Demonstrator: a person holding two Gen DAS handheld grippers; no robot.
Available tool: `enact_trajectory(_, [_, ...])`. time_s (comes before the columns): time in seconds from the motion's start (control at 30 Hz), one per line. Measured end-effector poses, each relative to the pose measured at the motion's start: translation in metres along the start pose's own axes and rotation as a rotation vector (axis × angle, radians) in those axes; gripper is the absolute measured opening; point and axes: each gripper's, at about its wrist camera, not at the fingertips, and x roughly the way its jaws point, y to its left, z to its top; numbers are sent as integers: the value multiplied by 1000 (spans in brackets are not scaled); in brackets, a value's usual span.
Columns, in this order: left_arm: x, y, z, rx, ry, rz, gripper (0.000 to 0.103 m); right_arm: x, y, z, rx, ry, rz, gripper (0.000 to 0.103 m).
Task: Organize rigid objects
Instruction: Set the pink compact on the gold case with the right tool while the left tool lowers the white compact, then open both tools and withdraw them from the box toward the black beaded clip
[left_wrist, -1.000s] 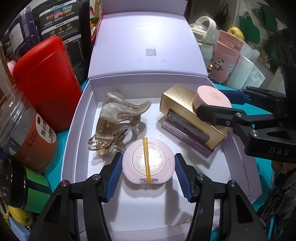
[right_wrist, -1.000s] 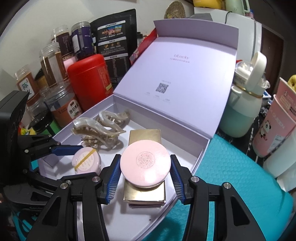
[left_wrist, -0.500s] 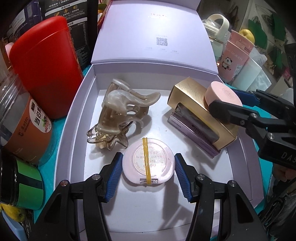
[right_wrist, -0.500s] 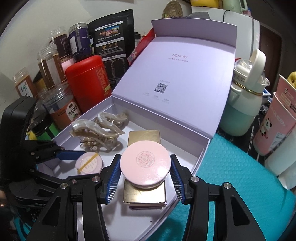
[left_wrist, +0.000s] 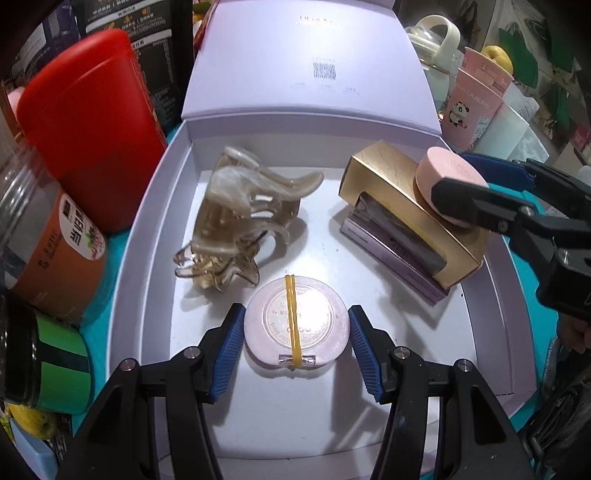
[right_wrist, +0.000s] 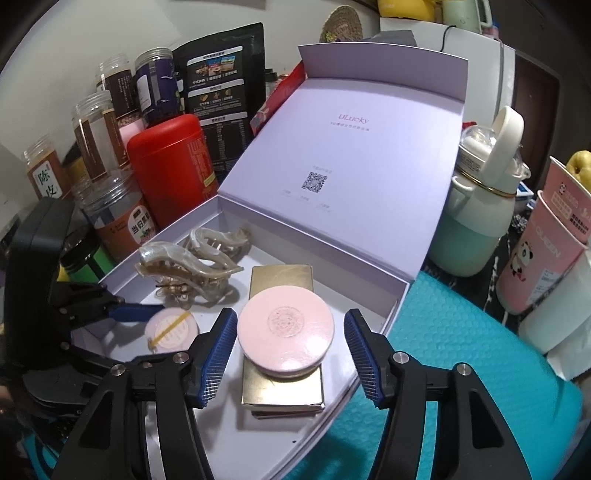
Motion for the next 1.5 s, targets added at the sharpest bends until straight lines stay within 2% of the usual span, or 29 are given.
enact_trajectory(0.3, [-14, -2, -5, 4, -22, 10, 62, -13, 4, 1, 4, -1, -10, 60])
enact_trajectory(0.37, [-16, -4, -5, 4, -22, 1, 65, -17, 4, 1, 5, 2, -20, 60])
enact_trajectory(0.43, [-21, -7, -4, 5, -32, 3, 74, -22, 4, 2, 12, 2, -23, 60])
enact_trajectory(0.5, [-30, -7, -6, 9, -51, 13, 79, -28, 5, 2, 13, -4, -30, 60])
enact_trajectory(0.73, [-60, -6, -2, 5, -106, 0, 79, -51, 16, 5, -11, -33, -62, 60])
enact_trajectory(0.93, [-89, 1, -3, -19, -157, 28, 79, -71, 31, 6, -33, -62, -81, 60])
enact_trajectory(1.03, [-105, 8, -8, -34, -192, 45, 79, -80, 39, 7, -46, -73, -97, 67])
enact_trajectory(1.3, [-144, 18, -21, -50, -259, 95, 80, -108, 61, 9, -50, -128, -83, 68])
enact_trajectory(1.37, [-153, 18, -25, -49, -273, 100, 81, -115, 67, 9, -52, -140, -82, 72])
enact_trajectory(1.5, [-172, 18, -34, -42, -303, 110, 81, -129, 82, 8, -65, -167, -81, 74])
